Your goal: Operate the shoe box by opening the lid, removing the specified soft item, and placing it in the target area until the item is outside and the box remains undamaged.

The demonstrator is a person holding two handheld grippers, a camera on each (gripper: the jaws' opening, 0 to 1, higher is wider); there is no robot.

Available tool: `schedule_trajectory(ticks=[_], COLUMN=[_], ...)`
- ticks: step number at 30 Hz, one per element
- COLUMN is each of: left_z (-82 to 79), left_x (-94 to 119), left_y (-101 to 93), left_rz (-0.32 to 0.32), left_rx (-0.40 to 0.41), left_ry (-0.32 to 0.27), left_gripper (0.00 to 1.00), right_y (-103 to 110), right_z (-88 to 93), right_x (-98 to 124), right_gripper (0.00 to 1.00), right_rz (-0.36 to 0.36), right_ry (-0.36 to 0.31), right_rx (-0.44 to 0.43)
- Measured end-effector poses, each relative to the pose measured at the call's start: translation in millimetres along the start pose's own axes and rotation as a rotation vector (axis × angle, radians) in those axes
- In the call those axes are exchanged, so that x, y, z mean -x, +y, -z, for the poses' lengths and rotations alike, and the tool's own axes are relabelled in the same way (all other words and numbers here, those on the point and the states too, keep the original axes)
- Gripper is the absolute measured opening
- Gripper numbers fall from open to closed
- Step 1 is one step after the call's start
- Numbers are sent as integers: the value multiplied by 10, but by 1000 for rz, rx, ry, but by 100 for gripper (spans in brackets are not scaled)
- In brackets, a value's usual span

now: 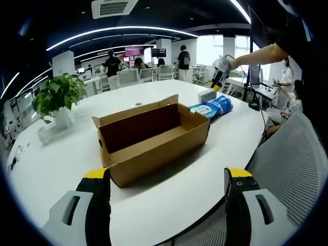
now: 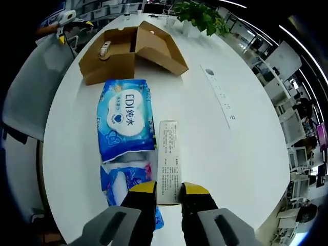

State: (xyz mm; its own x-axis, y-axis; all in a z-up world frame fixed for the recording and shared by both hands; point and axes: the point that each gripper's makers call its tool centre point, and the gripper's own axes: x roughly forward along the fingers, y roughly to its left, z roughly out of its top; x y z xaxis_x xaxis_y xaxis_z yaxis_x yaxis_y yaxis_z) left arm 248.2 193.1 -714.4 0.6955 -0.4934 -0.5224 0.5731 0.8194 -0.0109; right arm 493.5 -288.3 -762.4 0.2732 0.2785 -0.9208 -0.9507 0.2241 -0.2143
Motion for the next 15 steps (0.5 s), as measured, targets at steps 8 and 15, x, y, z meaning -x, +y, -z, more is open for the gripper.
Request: schedule_trajectory(ticks=[8,15], left_z=[43,66], left_x=[-8,-17], left_y=[-4,-7], left_rz=[2,1], left_rx=[3,5], left_ry=[21,33], left_gripper=[95,94], right_y=[-40,-39], right_z=[143,331], right_x=[-111,-226], right_gripper=[13,14], right_rz=[-13,-32], right_ry=[15,77], right_rx=[-6,46])
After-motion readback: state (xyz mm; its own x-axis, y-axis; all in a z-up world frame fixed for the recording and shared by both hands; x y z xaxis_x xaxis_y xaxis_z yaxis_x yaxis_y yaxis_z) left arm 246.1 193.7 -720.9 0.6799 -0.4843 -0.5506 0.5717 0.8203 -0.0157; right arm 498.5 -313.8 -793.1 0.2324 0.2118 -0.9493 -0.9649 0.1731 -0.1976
